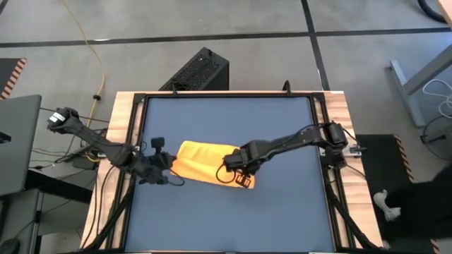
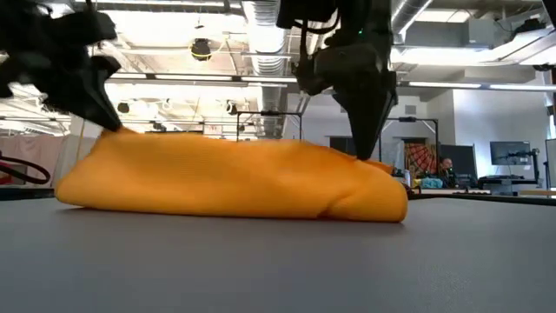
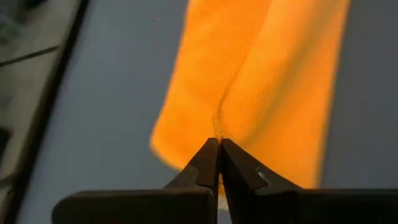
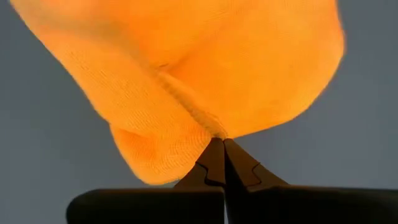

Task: Roll towel
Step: Fold the yellow microfiber cloth

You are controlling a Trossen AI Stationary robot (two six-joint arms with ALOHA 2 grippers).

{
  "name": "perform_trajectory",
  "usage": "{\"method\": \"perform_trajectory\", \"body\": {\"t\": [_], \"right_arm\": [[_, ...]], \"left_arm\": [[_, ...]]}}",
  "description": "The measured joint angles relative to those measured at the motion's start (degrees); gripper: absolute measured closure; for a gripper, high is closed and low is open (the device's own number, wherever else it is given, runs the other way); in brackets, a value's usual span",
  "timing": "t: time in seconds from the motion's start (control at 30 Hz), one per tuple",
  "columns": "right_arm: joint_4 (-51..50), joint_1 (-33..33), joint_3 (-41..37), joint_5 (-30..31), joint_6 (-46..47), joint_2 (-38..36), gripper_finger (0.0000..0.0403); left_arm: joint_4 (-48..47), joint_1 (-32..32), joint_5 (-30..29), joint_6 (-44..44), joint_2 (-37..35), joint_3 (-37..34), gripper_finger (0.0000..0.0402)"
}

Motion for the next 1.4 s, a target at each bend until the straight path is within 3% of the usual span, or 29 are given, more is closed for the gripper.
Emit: {"method": "perform_trajectory", "body": {"t": [0.27,0.53,0.7,1.03,1.4], "right_arm": [[1.9,-4.6,0.0,3.3,-4.3,0.5,0.0392],[0.8,-6.7,0.0,5.6,-5.5,2.5,0.0392],[0.7,-7.0,0.0,7.0,-6.1,5.0,0.0392],[0.3,-7.5,0.0,11.9,-6.0,5.4,0.0392],[-1.0,-7.9,0.0,10.5,-5.9,5.2,0.0392]], "left_arm": [[9.5,9.6,-0.2,8.8,0.3,-3.7,0.0401],[10.0,16.9,-2.7,13.8,0.2,-4.0,0.0401],[10.4,21.1,0.0,15.9,0.2,-4.0,0.0401],[15.9,24.4,-0.1,19.0,0.2,-4.0,0.0401],[17.6,25.6,0.0,20.7,0.2,-4.0,0.0401]]}}
